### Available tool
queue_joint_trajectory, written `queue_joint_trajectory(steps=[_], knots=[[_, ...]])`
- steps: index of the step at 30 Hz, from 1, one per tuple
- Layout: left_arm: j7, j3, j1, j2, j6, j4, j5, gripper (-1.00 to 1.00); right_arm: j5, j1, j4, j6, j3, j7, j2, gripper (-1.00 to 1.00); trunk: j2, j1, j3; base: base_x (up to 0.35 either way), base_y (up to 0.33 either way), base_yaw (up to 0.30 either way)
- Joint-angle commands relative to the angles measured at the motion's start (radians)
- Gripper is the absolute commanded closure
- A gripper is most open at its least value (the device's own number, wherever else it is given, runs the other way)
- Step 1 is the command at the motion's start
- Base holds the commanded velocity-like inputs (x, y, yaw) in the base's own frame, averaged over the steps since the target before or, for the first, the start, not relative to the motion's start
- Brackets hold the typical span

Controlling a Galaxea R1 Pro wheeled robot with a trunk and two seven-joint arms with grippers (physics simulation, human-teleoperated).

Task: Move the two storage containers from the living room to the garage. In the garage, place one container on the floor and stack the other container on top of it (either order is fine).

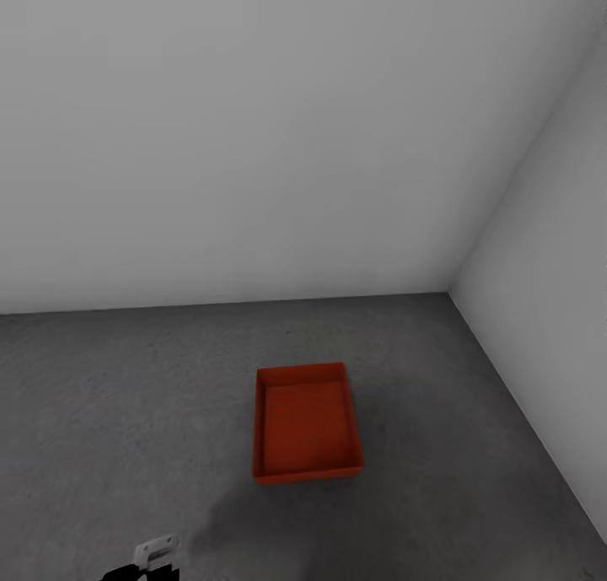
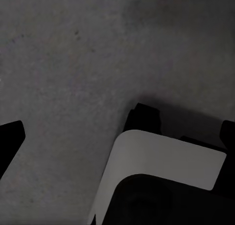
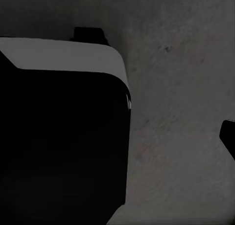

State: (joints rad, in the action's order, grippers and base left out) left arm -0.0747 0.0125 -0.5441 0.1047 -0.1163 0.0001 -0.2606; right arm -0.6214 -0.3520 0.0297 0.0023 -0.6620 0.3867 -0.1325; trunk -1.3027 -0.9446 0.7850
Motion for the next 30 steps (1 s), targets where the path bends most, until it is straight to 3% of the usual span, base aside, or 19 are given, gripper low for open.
queue_joint_trajectory(steps=[1, 30], knots=[[-0.003, 0.001, -0.001, 0.000, -0.003, 0.000, -0.005, -1.00, -0.007, -0.001, 0.002, 0.000, -0.008, 0.002, -0.001, -1.00, 0.000, 0.000, 0.000, -0.027, 0.004, 0.000], [-0.004, 0.000, -0.001, -0.011, -0.005, 0.000, -0.002, -1.00, -0.006, 0.011, 0.002, -0.028, -0.009, 0.002, -0.006, -1.00, 0.000, 0.000, -0.044, -0.002, 0.000, 0.000]])
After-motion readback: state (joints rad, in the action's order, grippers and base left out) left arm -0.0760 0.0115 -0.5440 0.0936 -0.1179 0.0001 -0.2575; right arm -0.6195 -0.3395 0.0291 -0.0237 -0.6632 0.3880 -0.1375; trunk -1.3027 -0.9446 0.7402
